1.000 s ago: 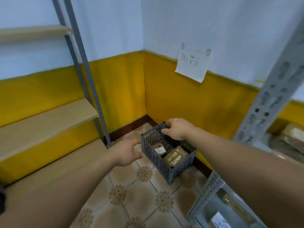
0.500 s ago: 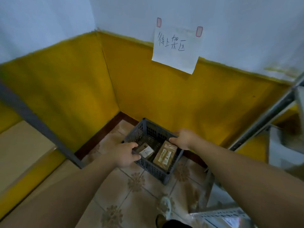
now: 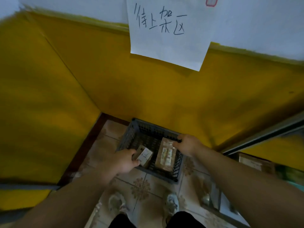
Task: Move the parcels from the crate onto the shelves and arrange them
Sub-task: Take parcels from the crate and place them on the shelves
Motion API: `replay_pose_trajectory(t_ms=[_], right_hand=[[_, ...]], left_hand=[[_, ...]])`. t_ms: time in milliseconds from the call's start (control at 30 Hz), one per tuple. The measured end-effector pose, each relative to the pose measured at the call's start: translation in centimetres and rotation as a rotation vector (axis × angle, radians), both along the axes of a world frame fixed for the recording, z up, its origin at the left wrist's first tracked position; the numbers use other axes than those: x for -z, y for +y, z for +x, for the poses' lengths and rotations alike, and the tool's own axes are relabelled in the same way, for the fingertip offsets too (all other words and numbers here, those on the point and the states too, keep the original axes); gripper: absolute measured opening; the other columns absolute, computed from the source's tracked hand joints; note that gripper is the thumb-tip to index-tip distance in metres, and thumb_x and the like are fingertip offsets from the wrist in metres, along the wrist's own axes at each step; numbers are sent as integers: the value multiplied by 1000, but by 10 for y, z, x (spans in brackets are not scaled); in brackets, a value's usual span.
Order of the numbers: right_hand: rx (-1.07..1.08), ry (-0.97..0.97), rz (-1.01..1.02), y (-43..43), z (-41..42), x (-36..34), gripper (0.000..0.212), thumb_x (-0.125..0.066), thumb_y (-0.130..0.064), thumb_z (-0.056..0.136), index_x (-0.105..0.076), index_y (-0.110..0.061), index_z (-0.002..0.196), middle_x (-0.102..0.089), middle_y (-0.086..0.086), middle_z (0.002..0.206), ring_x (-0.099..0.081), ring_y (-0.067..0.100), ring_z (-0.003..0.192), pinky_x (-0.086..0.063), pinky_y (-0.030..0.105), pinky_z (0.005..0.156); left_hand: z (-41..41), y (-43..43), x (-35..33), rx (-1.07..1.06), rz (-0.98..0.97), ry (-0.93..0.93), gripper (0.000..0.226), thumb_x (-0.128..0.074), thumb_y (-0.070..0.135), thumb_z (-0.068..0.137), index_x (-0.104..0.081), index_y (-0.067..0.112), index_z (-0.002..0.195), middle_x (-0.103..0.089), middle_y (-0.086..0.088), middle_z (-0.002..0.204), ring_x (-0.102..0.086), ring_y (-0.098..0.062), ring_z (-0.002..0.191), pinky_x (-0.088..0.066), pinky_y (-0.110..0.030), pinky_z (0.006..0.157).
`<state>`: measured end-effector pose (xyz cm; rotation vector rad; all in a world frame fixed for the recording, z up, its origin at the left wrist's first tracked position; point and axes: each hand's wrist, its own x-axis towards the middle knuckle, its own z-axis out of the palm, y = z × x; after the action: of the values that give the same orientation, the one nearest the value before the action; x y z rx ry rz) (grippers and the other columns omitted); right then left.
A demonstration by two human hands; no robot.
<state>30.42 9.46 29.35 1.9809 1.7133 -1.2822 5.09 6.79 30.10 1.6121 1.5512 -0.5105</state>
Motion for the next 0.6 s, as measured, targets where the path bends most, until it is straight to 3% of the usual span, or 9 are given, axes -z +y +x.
replay_pose_trajectory(t_ms=[133, 200, 300, 433, 600], right_hand=[[155, -5, -23, 17, -14, 42, 64, -43, -49, 103, -28, -13, 155, -59, 5, 103, -50, 11, 71, -38, 25, 57], [240, -10, -58, 24, -26, 74, 65, -44, -52, 101, -32, -15, 153, -60, 8, 123, -60, 21, 98, -46, 29, 75], [318, -17, -104, 33, -47, 130, 64, -47, -54, 99, -36, -18, 151, -46, 11, 150, -50, 30, 130, -41, 34, 104], [434, 40, -135, 44, -63, 218, 63, -52, -46, 99, -36, -17, 152, -40, 12, 155, -44, 29, 137, -36, 30, 106], [418, -15, -186, 50, -54, 346, 61, -53, -44, 99, -35, -16, 150, -41, 15, 152, -46, 32, 133, -41, 35, 103]], left_hand=[[-13, 50, 44, 93, -36, -10, 48, -50, 36, 99, -41, 22, 144, -51, -4, 141, -54, -22, 118, -47, -31, 92], [-22, 73, 73, 139, -66, -18, 46, -51, 33, 99, -44, 19, 143, -50, -6, 141, -53, -23, 121, -46, -32, 97], [-39, 100, 128, 162, -106, -23, 41, -55, 35, 97, -51, 22, 135, -57, -3, 133, -57, -20, 112, -49, -31, 90], [-50, 126, 216, 146, -136, 3, 42, -55, 34, 96, -51, 20, 136, -57, -4, 133, -58, -18, 111, -47, -25, 84], [-47, 144, 342, 9, -153, 6, 49, -57, 32, 96, -45, 16, 142, -54, -7, 138, -56, -17, 105, -44, -24, 78]])
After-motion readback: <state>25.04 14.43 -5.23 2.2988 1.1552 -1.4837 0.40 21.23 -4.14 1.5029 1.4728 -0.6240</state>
